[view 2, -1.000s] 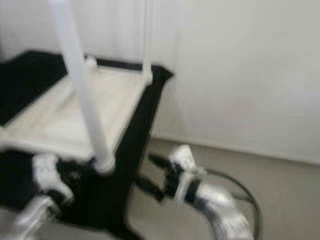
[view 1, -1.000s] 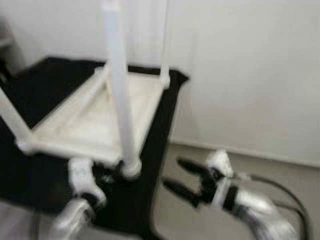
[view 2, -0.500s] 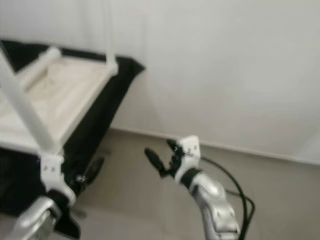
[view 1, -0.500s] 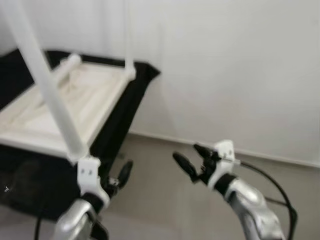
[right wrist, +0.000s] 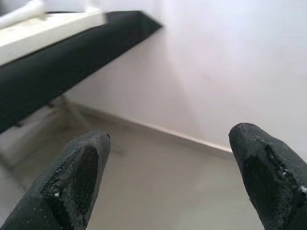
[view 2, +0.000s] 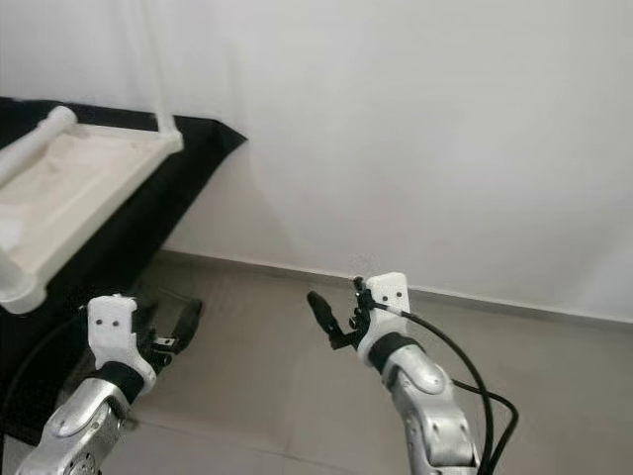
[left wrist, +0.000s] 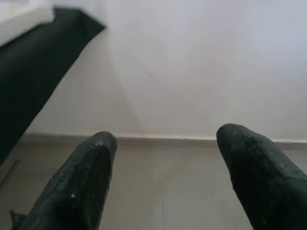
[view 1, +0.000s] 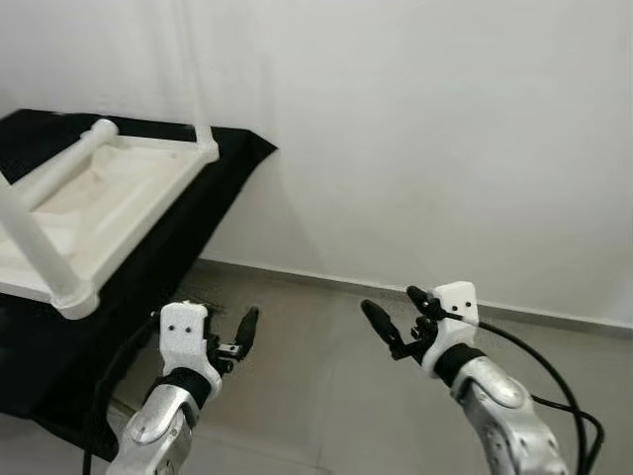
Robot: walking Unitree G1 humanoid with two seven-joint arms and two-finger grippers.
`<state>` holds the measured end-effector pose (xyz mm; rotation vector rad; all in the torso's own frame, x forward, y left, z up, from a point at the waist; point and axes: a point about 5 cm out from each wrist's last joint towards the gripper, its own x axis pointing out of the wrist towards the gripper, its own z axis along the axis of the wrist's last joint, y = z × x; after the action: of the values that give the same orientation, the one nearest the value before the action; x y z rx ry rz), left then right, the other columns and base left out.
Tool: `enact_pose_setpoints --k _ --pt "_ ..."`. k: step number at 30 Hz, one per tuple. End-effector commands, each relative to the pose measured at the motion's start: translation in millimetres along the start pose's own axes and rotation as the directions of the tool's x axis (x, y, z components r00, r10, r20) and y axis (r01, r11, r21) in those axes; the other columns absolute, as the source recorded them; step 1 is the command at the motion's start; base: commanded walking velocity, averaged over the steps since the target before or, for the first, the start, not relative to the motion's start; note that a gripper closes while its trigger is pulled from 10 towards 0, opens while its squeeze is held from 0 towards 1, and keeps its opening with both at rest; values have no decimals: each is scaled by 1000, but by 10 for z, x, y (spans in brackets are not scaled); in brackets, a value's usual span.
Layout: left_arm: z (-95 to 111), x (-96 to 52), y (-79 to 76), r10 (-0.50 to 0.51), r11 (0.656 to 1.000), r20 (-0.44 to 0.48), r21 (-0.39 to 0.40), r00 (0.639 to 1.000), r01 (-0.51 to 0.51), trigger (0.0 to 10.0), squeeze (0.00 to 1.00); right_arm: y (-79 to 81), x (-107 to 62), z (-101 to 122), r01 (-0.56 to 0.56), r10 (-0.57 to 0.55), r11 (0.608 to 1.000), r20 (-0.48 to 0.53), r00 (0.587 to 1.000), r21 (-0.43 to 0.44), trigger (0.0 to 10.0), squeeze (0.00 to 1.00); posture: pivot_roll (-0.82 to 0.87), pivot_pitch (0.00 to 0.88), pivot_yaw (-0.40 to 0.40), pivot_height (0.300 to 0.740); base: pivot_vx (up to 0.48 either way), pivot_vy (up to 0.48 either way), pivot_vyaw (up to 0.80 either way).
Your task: Building children table
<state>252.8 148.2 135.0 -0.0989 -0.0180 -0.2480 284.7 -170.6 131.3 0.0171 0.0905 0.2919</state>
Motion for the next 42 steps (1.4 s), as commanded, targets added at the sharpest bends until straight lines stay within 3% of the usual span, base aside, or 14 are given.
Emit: enact_pose_setpoints --k 1,4,11,33,42 --pt "-54 5 19 -9 999 -34 33 999 10 10000 0 18 29 -26 32 -32 999 -18 999 -7 10000 0 -58 101 -3 740 255 0 0" --pt "-49 87 0 -29 999 -26 30 999 30 10000 0 -50 29 -47 113 -114 993 -38 993 -11 10000 0 -62 101 0 740 480 0 0" --pt "-53 117 7 -25 1000 -25 14 999 25 10000 0 -63 59 -40 118 -118 993 -38 992 0 10000 0 -55 101 -3 740 480 0 0" --pt "-72 134 19 -43 999 -31 13 999 43 10000 0 51 123 -3 8 -8 999 3 1000 -41 10000 0 -51 91 3 740 480 0 0" --pt "-81 124 -8 -56 998 -27 34 998 57 10000 0 107 124 -38 -96 96 994 -8 995 -55 10000 0 -49 85 -3 740 370 0 800"
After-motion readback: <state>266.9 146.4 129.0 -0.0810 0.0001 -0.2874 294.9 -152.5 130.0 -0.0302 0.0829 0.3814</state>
